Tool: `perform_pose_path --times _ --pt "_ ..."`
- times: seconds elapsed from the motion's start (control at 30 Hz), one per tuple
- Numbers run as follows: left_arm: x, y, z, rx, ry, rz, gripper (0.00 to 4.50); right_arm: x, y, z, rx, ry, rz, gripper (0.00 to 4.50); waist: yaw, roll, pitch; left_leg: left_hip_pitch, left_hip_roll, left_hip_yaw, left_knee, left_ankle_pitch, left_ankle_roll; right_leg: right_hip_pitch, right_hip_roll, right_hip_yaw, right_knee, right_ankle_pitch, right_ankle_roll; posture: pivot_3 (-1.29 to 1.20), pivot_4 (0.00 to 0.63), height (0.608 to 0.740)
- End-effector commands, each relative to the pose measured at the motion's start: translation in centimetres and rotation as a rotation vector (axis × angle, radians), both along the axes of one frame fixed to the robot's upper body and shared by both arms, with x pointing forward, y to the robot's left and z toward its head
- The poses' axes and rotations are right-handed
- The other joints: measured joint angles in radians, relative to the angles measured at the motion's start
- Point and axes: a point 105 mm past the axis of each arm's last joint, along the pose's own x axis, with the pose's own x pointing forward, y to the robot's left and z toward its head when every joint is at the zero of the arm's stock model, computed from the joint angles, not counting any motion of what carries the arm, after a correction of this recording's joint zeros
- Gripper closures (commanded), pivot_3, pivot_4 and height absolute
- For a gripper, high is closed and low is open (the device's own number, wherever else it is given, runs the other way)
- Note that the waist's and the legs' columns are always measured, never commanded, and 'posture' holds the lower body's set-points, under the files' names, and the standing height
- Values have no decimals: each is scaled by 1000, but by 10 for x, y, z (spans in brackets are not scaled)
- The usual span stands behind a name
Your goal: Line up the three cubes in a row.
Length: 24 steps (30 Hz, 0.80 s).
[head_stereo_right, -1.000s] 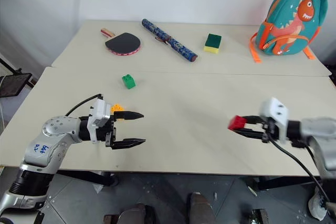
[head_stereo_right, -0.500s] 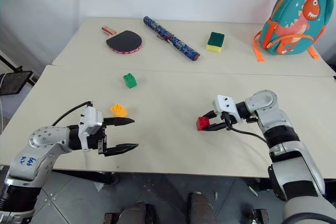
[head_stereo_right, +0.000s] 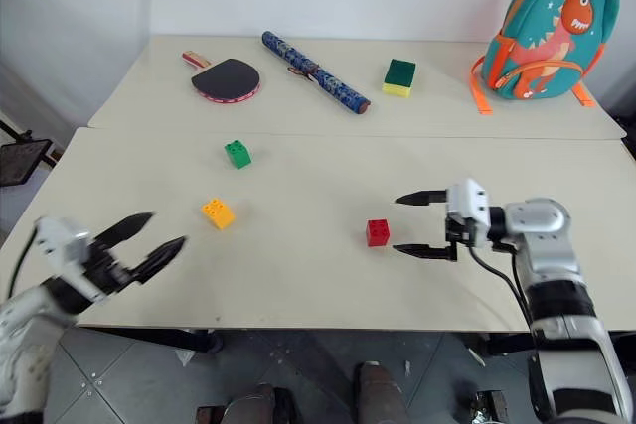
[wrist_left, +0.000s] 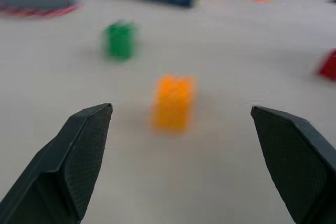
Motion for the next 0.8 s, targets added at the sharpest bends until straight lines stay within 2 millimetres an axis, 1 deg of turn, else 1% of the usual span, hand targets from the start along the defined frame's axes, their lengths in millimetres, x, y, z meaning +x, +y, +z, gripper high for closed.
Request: perform_pose_path --times 0.03,0.1,0.13,0.17,0.27,0.33,0.37,0.43,0.47,0.5,0.53,0.57,0.63,0.67,0.73,0.8 --pt "-8 22 -4 -30 -18 92 0 -6 -2 25 126 -88 -52 47 -1 -1 0 0 0 0 1 0 0 1 0 0 0 0 0 0 150 740" --pt "-9 26 -7 -59 -11 108 0 -11 -3 26 166 -69 -60 47 -1 -1 0 1 0 0 1 1 1 2 -1 0 -1 0 -1 0 150 740" --pt "-7 24 -7 -65 -5 88 0 -11 -4 27 187 -48 -77 47 1 -1 0 2 -1 0 1 1 1 3 -1 0 -1 0 -1 0 150 740" --pt "-4 18 -5 -72 -2 48 0 -14 -5 27 170 -77 -80 47 2 -1 0 2 -1 -1 1 1 1 3 -2 -1 -1 1 -2 0 150 740" --pt "24 -5 17 -67 -61 -64 0 -18 -10 30 170 -110 -118 47 17 -2 0 1 -1 -2 1 1 2 4 -3 -2 -1 1 -2 0 150 740" --pt "44 -17 31 -29 -93 -119 0 -18 -11 31 172 -109 -134 47 28 -2 0 1 -2 -3 1 1 2 4 -2 -3 -1 1 -2 0 150 740" --pt "54 -20 39 -27 -112 -128 0 -19 -12 31 167 -110 -142 47 28 -2 0 1 -2 -3 1 1 2 4 -2 -3 -1 1 -2 0 150 740" --pt "82 -33 54 -8 -141 -148 0 -21 -17 28 151 -99 -161 47 31 -2 -1 1 -2 -2 1 1 1 4 -2 -3 0 1 -1 0 150 740" --pt "91 -39 60 -12 -149 -162 0 -22 -19 27 142 -98 -168 47 29 -2 -1 1 -2 -2 1 1 1 4 -2 -4 0 1 -1 0 150 740" --pt "105 -42 62 -14 -127 -148 0 -23 -20 26 132 -95 -177 47 29 -2 -1 1 -2 -1 1 1 1 4 -1 -4 -1 1 -1 0 150 740" --pt "113 -44 62 -17 -109 -135 0 -23 -21 25 126 -93 -182 47 29 -2 -1 1 -2 0 1 1 1 4 -1 -4 -1 1 -1 0 150 740" --pt "129 -51 65 -11 -94 -113 0 -25 -22 25 126 -94 -190 47 26 -2 -1 1 -2 1 0 1 1 4 -1 -4 -1 1 0 0 150 740" --pt "150 -60 70 13 -86 -73 0 -27 -22 25 127 -90 -197 47 26 -3 0 0 -2 4 0 1 1 3 0 -5 -1 1 0 0 150 740" --pt "157 -67 74 20 -103 -91 0 -28 -20 25 127 -89 -197 47 25 -3 0 0 -1 7 0 1 1 3 0 -5 -2 1 0 0 150 740" --pt "168 -76 71 107 -90 -123 0 -31 -16 24 129 -87 -195 47 24 -4 0 0 -1 8 0 1 1 2 0 -5 -2 1 0 0 150 740" --pt "179 -72 71 149 -66 -107 0 -34 -13 24 130 -80 -198 47 24 -4 0 0 -1 8 -1 1 0 2 1 -5 -2 1 0 0 150 740"
